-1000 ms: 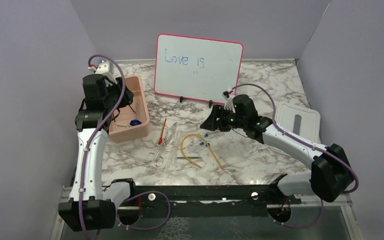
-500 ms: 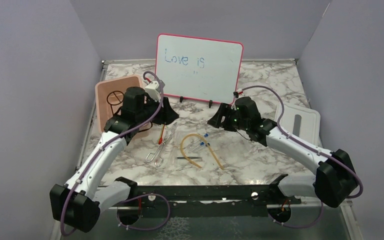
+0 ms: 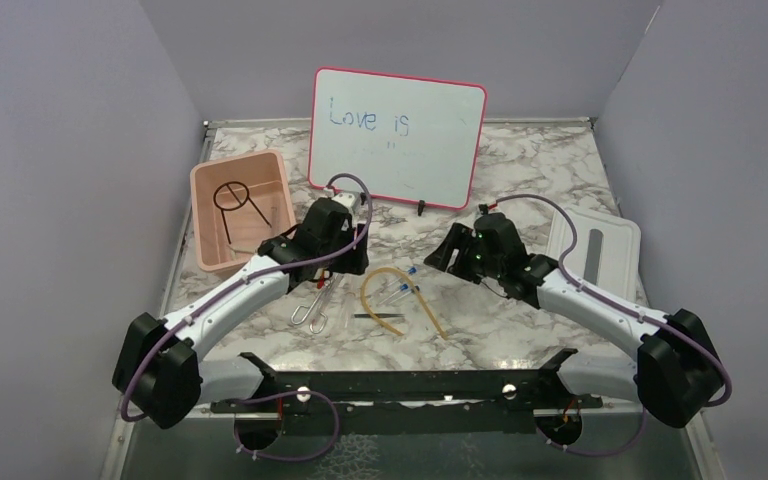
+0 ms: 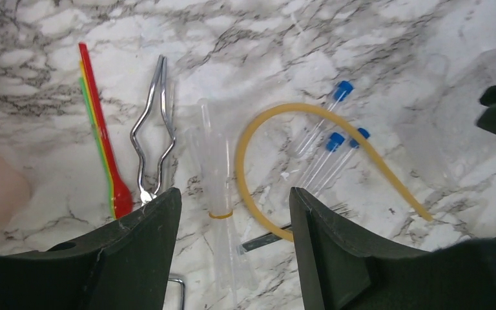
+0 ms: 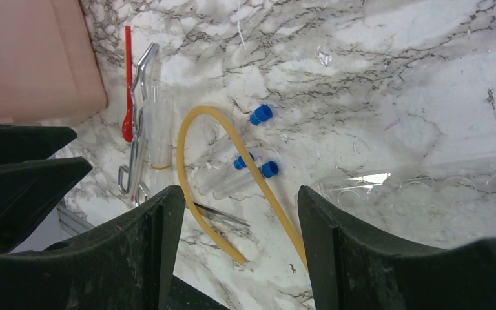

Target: Organize the chemistry lab equipment

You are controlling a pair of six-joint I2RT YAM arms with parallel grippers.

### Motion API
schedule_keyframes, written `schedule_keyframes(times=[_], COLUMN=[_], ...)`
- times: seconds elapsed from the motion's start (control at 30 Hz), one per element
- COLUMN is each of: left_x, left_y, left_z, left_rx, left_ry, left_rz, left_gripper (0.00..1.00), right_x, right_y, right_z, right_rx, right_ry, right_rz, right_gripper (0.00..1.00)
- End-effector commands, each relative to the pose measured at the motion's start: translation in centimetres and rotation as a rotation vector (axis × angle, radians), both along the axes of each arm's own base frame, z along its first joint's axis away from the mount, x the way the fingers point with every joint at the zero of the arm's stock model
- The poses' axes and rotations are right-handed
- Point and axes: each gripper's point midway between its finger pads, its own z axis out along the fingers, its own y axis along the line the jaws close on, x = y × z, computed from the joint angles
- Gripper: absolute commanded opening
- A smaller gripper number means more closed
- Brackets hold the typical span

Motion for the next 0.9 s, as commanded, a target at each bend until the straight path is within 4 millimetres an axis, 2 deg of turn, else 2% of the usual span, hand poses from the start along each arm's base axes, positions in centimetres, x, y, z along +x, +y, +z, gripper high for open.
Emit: schedule_keyframes(times=[0.0, 0.1, 0.23, 0.33, 0.7, 0.77, 0.87], left_x=[-0.8, -1.5, -2.4, -2.8, -4.0, -4.1, -3.9], left_y=[1.6, 1.8, 1.6, 1.9, 1.0, 1.0, 1.1], left_z=[-4.1, -6.0, -8.0, -9.0, -11.4, -12.0, -11.8], left_rx=[0.104, 0.133, 0.151, 0.174, 0.185, 0.209, 0.218], left_ry=[0.103, 0.166, 0.239, 0.273, 0.375, 0.384, 0.367], left_rz=[0.071, 0.059, 0.041, 0.044, -0.025, -0.026, -0.019], left_gripper=[0.65, 0.64, 0.51, 0.47, 0.38, 0.28, 0.2], right_x=[-0.6, -1.0, -1.3, -1.5, -1.9, -1.8, -1.7], right_y=[-0.1, 0.0, 0.2, 0.2, 0.1, 0.0, 0.3], right_z=[-0.2, -0.2, 0.0, -0.1, 0.2, 0.4, 0.6], right_rx=[0.026, 0.043, 0.068, 0.076, 0.103, 0.108, 0.118], right_ry=[0.011, 0.009, -0.006, -0.005, -0.017, -0.026, -0.027], right_rz=[-0.012, 0.002, 0.019, 0.021, 0.015, 0.013, 0.02], right_gripper=[0.69, 0.69, 0.66, 0.62, 0.58, 0.58, 0.58])
